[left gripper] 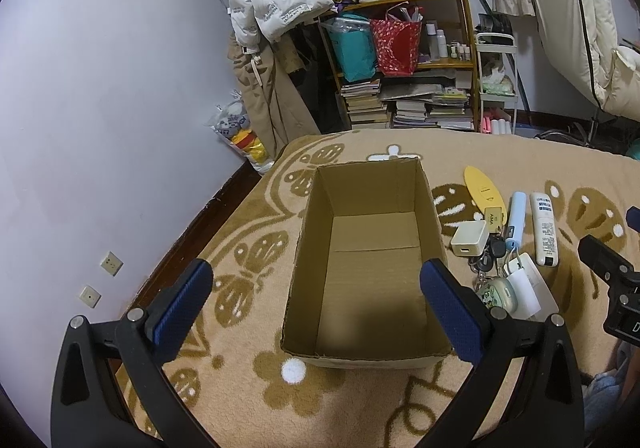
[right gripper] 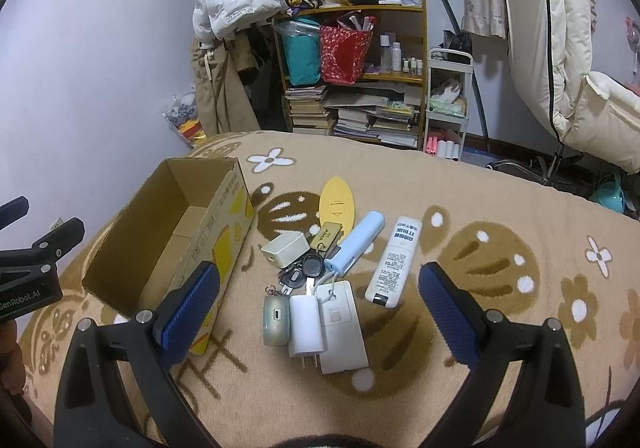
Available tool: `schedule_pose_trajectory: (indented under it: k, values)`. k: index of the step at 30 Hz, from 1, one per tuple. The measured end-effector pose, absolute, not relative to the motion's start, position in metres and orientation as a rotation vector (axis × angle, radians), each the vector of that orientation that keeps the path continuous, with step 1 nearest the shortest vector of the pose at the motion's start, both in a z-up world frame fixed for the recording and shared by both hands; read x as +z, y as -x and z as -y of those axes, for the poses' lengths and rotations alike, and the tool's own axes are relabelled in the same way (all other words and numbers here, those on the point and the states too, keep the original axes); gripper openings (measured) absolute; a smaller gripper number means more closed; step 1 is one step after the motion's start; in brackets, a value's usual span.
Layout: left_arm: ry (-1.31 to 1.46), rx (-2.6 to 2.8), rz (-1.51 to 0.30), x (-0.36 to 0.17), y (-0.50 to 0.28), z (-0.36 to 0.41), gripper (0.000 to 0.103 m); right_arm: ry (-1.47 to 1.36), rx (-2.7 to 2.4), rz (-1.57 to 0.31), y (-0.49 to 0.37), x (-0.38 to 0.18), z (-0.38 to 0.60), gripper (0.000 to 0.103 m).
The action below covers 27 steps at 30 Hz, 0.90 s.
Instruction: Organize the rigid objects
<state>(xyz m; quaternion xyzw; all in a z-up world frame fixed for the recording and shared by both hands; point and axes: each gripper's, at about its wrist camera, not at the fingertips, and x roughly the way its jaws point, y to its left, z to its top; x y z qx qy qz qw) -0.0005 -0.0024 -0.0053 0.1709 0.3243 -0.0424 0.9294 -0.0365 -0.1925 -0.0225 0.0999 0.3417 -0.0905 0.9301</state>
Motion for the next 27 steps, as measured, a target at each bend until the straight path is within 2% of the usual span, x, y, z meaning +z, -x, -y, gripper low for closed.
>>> schedule_pose_trajectory:
  k: [18,27]
  values:
    - [-0.354,-0.086,-0.670,-0.006,-0.001,0.002,0.102,-0.202,-0.171,-0.714,0.036,-0.019,0.192,0.103]
    - [-0.322,-0.073,-0.741,-0.008,-0.023,-0.013,0.102,-0.178,-0.131,-0.746,0.020,-0.018,0.186,0.103]
